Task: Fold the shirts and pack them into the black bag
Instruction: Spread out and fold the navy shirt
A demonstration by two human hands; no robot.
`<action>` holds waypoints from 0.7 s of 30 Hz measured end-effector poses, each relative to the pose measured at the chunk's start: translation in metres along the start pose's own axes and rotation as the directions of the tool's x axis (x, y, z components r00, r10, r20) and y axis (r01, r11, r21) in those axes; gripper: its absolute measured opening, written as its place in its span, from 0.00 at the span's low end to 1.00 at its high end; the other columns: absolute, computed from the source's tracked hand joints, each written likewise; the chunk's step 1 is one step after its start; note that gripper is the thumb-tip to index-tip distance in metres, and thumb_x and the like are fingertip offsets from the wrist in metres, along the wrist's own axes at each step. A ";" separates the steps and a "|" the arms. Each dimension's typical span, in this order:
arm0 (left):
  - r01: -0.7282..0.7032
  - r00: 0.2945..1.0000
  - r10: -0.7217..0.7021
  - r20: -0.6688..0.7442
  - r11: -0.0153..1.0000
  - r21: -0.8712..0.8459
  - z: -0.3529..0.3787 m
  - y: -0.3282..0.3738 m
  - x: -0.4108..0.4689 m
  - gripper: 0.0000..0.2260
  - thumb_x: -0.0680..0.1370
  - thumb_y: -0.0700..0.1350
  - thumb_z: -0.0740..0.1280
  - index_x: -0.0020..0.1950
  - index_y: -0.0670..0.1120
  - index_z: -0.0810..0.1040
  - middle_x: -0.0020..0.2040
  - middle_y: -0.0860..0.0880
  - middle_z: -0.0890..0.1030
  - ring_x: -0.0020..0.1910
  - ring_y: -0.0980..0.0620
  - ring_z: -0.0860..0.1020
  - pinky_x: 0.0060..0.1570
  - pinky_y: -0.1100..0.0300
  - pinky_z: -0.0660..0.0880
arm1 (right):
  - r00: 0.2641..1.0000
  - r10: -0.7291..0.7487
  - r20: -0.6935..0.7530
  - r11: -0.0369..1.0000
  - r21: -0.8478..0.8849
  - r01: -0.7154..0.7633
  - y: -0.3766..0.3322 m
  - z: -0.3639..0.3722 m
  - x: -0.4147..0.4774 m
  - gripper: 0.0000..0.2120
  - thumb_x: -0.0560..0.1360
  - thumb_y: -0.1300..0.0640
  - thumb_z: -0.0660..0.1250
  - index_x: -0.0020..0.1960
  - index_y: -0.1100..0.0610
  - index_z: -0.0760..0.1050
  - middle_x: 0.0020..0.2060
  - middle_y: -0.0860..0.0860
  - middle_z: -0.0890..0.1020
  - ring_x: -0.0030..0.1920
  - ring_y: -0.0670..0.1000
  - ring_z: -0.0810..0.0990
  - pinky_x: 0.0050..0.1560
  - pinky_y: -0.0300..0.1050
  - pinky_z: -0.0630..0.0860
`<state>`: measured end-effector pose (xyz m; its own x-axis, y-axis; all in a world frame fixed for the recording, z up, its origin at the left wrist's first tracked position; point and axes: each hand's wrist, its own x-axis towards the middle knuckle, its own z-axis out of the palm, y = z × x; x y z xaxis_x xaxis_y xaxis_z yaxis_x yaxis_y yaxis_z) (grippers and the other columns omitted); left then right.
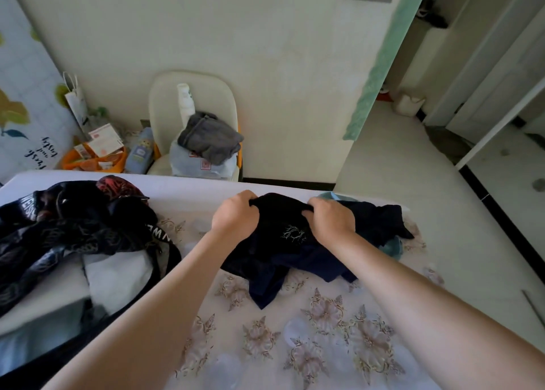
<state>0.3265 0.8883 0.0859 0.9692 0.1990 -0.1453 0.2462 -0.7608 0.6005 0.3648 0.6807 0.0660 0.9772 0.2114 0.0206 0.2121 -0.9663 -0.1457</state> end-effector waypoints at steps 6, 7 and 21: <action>0.165 0.974 -0.171 -0.146 0.985 -0.052 0.004 -0.011 0.041 0.21 0.78 0.38 0.57 0.70 0.50 0.68 0.59 0.43 0.77 0.53 0.39 0.77 0.46 0.49 0.76 | 0.978 -0.088 0.187 0.874 0.486 -0.014 -0.010 -0.003 0.033 0.26 0.81 0.58 0.62 0.76 0.48 0.61 0.63 0.50 0.79 0.61 0.53 0.78 0.61 0.50 0.75; 0.194 0.975 -0.198 -0.103 0.980 -0.047 0.009 -0.015 0.045 0.24 0.78 0.37 0.58 0.73 0.50 0.64 0.65 0.42 0.73 0.57 0.38 0.76 0.49 0.47 0.77 | 0.962 -0.107 0.251 0.839 0.542 -0.048 -0.005 -0.001 0.031 0.31 0.80 0.60 0.63 0.79 0.46 0.56 0.67 0.49 0.75 0.64 0.52 0.76 0.65 0.49 0.73; -0.314 0.946 0.214 0.243 0.788 0.530 0.167 -0.032 0.001 0.31 0.78 0.45 0.66 0.78 0.53 0.57 0.68 0.49 0.71 0.65 0.47 0.70 0.65 0.54 0.66 | 0.980 -0.160 0.118 0.942 -0.278 0.188 0.109 0.118 -0.048 0.46 0.58 0.60 0.79 0.74 0.49 0.68 0.63 0.57 0.75 0.58 0.58 0.73 0.59 0.56 0.70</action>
<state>0.3213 0.8099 -0.0649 0.9717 -0.1248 -0.2004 -0.1060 -0.9891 0.1019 0.3401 0.5822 -0.0677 0.9223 0.3794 -0.0728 0.3862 -0.9115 0.1416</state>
